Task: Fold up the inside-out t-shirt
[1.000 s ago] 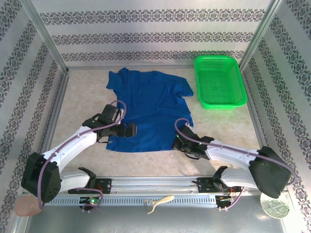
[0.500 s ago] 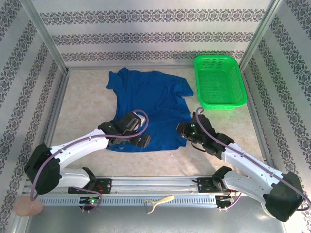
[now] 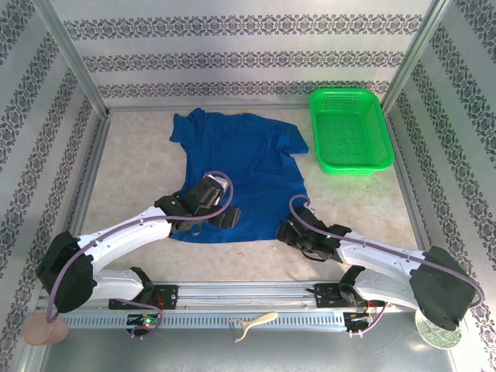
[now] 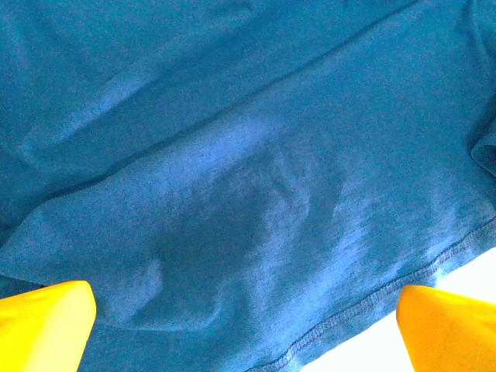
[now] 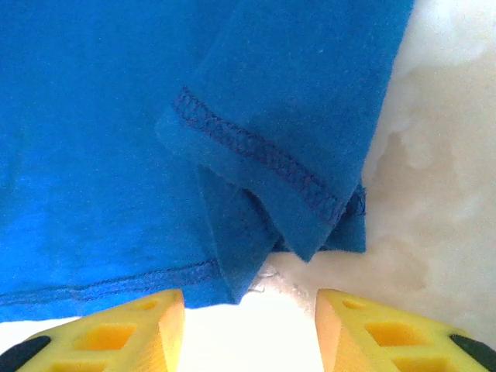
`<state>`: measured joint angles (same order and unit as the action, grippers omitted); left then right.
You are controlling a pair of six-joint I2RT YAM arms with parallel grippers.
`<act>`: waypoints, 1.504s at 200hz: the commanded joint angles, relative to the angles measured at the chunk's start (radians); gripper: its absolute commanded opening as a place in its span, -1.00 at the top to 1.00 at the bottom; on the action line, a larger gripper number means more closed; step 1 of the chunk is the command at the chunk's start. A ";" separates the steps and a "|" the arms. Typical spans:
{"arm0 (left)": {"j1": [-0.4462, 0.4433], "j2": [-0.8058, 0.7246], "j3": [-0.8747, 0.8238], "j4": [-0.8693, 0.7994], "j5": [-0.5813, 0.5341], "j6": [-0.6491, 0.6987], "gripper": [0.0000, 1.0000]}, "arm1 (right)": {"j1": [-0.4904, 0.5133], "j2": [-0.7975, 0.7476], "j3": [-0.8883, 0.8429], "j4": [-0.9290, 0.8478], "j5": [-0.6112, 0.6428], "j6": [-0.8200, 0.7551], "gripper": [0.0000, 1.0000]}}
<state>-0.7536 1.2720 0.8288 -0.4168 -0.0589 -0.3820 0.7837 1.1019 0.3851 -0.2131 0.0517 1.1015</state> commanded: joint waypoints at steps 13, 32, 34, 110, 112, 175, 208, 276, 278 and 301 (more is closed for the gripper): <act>-0.009 -0.020 -0.012 0.023 -0.021 -0.026 -0.99 | 0.014 0.077 0.030 0.067 0.025 -0.001 0.10; -0.009 -0.024 -0.017 0.028 -0.021 -0.024 -0.99 | 0.018 0.111 0.046 0.081 0.022 -0.003 0.19; -0.009 -0.024 -0.018 0.029 -0.021 -0.024 -0.99 | 0.019 0.113 0.048 0.082 0.023 -0.004 0.20; -0.007 -0.028 -0.048 0.064 -0.007 -0.024 -0.99 | 0.048 0.128 0.080 0.046 0.055 0.013 0.36; -0.007 -0.027 -0.048 0.065 -0.006 -0.023 -0.99 | 0.050 0.126 0.080 0.043 0.058 0.014 0.36; -0.007 -0.025 -0.058 0.078 0.004 -0.020 -0.99 | 0.089 0.047 0.096 -0.035 0.108 0.045 0.20; -0.008 -0.023 -0.060 0.085 0.008 -0.019 -0.99 | 0.091 0.051 0.094 -0.036 0.108 0.060 0.16; -0.007 -0.020 -0.050 0.082 0.009 -0.017 -0.99 | 0.085 0.150 0.102 0.004 0.113 0.067 0.14; -0.008 -0.020 -0.049 0.081 0.010 -0.018 -0.99 | 0.084 0.154 0.105 0.006 0.112 0.066 0.15; -0.007 -0.013 -0.042 0.079 0.012 -0.013 -0.99 | 0.072 0.194 0.125 0.027 0.107 0.057 0.22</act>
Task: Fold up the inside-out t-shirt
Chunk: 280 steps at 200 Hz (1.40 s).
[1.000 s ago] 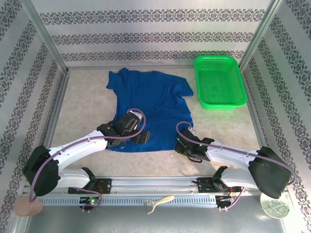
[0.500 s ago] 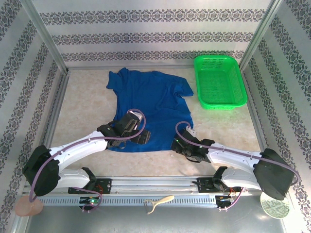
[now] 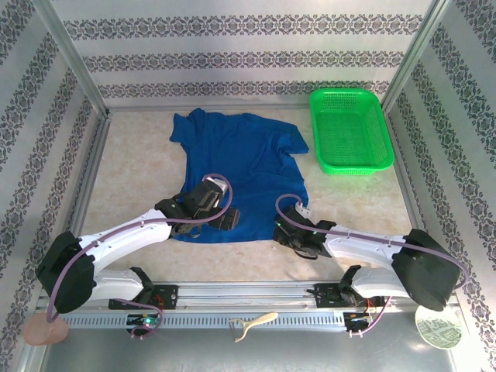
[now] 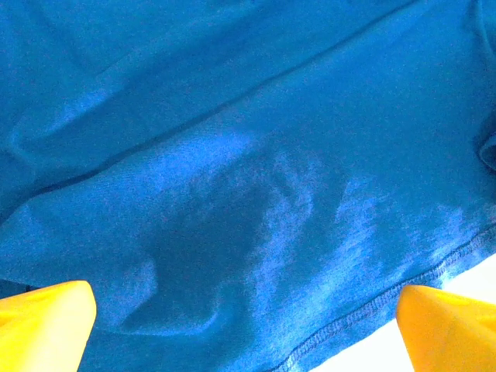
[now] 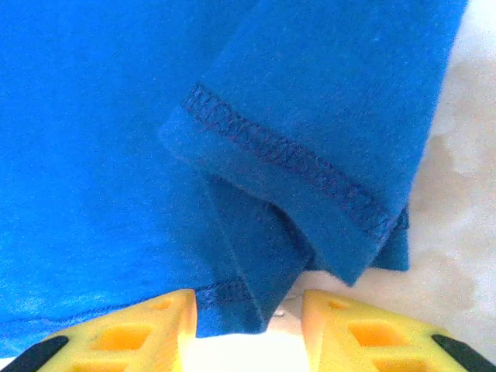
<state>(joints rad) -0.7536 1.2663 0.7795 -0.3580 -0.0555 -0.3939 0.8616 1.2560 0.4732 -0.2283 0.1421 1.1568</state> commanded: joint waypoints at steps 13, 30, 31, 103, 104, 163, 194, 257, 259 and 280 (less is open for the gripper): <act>-0.007 -0.001 0.015 0.016 0.010 0.001 -0.99 | -0.013 0.060 0.044 0.057 0.005 -0.006 0.32; -0.007 0.000 0.019 0.010 0.008 0.007 -0.99 | -0.018 0.067 0.044 0.066 -0.009 -0.011 0.63; -0.007 0.000 0.019 0.009 0.008 0.007 -0.99 | -0.019 0.066 0.045 0.067 -0.010 -0.012 0.65; -0.020 -0.002 0.054 -0.041 0.055 0.128 -0.99 | -0.059 -0.245 0.124 0.029 -0.053 -0.050 1.00; -0.021 -0.003 0.054 -0.041 0.055 0.131 -0.99 | -0.061 -0.247 0.127 0.028 -0.054 -0.050 1.00; -0.145 0.045 0.042 0.069 0.005 0.227 -0.99 | -0.130 -0.273 0.176 0.047 -0.123 -0.070 1.00; -0.182 0.120 0.056 0.141 -0.103 0.231 -0.99 | -0.130 -0.280 0.167 0.060 -0.125 -0.062 1.00; -0.191 0.295 0.079 0.228 -0.258 0.256 -0.99 | -0.129 -0.325 0.139 0.072 -0.131 -0.045 1.00; -0.191 0.301 0.080 0.226 -0.271 0.256 -0.99 | -0.129 -0.327 0.139 0.072 -0.131 -0.045 1.00; -0.177 0.353 0.084 0.212 -0.353 0.253 -0.89 | -0.133 -0.354 0.127 0.064 -0.128 -0.042 1.00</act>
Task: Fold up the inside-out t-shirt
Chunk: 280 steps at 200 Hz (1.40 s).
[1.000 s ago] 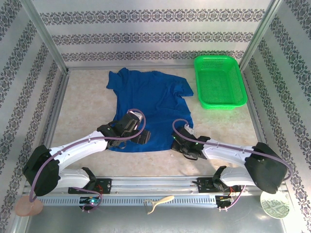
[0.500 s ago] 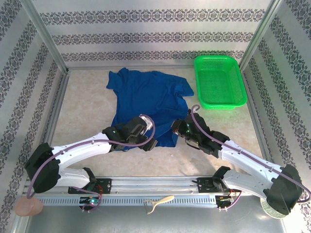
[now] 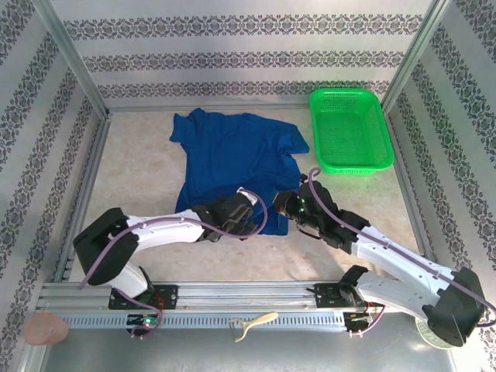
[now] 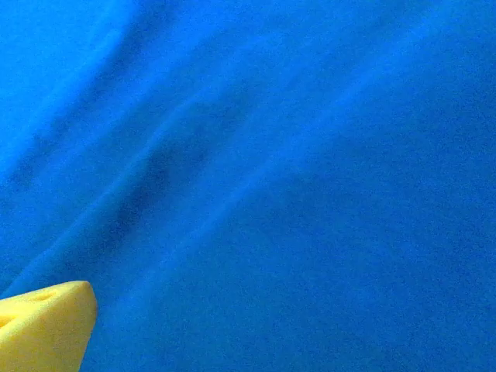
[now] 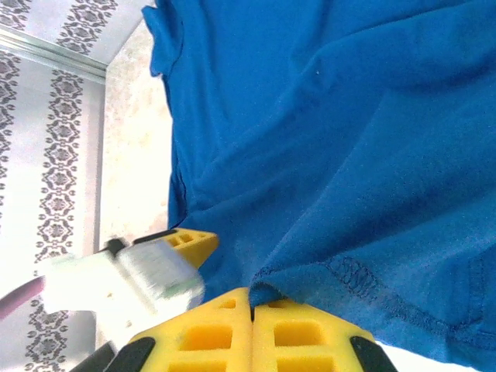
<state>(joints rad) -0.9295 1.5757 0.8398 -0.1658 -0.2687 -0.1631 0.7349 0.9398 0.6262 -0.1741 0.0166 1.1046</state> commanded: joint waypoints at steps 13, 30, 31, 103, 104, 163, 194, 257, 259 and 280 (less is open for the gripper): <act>0.017 0.035 0.035 -0.006 -0.120 0.024 -0.26 | -0.016 -0.050 -0.038 0.010 -0.008 0.011 1.00; 0.023 -0.034 0.077 -0.060 -0.047 0.033 0.98 | -0.029 -0.075 -0.067 0.022 -0.014 -0.004 1.00; 0.023 -0.037 0.080 -0.066 -0.043 0.033 1.00 | -0.030 -0.077 -0.070 0.023 -0.015 -0.006 0.95; 0.038 -0.048 0.521 -0.493 0.206 0.070 1.00 | 0.206 -0.223 -0.276 0.291 0.104 -0.114 0.55; 0.039 -0.047 0.524 -0.496 0.207 0.071 1.00 | 0.214 -0.219 -0.276 0.300 0.109 -0.115 0.56; 0.039 -0.060 0.588 -0.558 0.229 0.078 1.00 | 0.389 0.150 -0.207 0.668 0.261 -0.295 0.97; 0.037 -0.106 0.600 -0.590 0.263 0.069 1.00 | 0.330 0.354 -0.145 0.827 0.255 -0.346 1.00; 0.038 -0.160 0.695 -0.587 0.365 -0.014 1.00 | 0.392 0.655 0.016 0.853 0.412 -0.562 1.00; 0.038 -0.159 0.700 -0.591 0.366 -0.013 1.00 | 0.400 0.659 0.017 0.850 0.422 -0.564 1.00; 0.038 -0.145 0.742 -0.615 0.381 -0.007 1.00 | 0.426 0.688 -0.021 0.833 0.464 -0.532 1.00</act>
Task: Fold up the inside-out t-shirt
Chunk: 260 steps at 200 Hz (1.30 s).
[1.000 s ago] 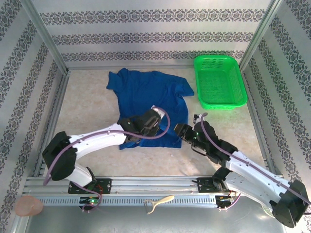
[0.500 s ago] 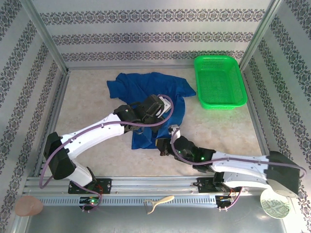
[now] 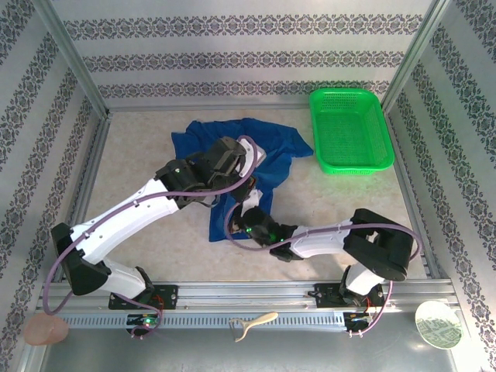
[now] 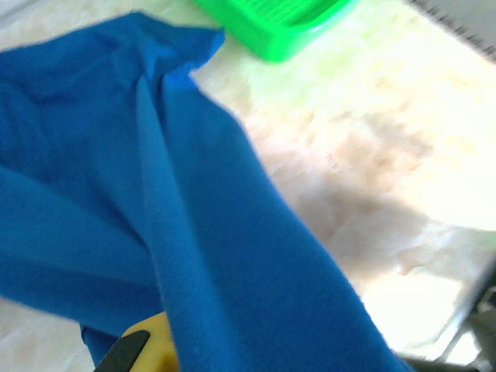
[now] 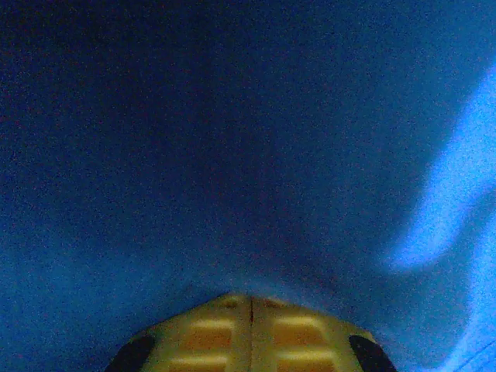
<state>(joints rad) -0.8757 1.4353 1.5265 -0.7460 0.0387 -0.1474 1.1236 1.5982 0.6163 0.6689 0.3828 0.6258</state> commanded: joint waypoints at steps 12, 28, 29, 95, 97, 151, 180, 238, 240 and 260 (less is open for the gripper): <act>-0.016 -0.003 0.064 -0.041 0.075 -0.019 1.00 | 0.037 0.045 -0.032 -0.010 0.116 -0.028 1.00; -0.015 -0.001 0.066 -0.043 0.071 -0.015 1.00 | 0.034 0.058 -0.029 -0.040 0.121 -0.021 1.00; -0.015 -0.001 0.066 -0.044 0.071 -0.014 1.00 | 0.034 0.059 -0.027 -0.042 0.120 -0.021 1.00; -0.016 0.005 0.058 -0.060 0.081 -0.007 1.00 | 0.028 0.164 0.189 -0.263 0.097 -0.036 1.00; -0.015 0.003 0.055 -0.059 0.081 -0.007 1.00 | 0.023 0.166 0.189 -0.267 0.095 -0.028 1.00; -0.016 -0.054 0.034 -0.054 0.099 -0.040 1.00 | -0.290 0.167 0.168 -0.257 -0.159 0.190 1.00; -0.016 -0.109 0.002 -0.017 0.148 -0.083 1.00 | -0.363 0.172 0.214 -0.266 -0.266 0.234 1.00; -0.024 -0.108 -0.006 0.065 0.262 -0.158 1.00 | -0.340 0.232 0.309 -0.353 -0.250 0.312 1.00; -0.023 -0.107 -0.006 0.067 0.266 -0.161 1.00 | -0.343 0.236 0.311 -0.354 -0.249 0.320 1.00; -0.042 -0.100 -0.009 0.141 0.317 -0.218 1.00 | -0.364 0.282 0.349 -0.398 -0.236 0.396 0.99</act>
<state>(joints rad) -0.8822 1.3293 1.5146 -0.7269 0.2527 -0.2790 0.7799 1.8202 0.9180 0.3473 0.1333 0.9131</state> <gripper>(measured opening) 0.056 0.054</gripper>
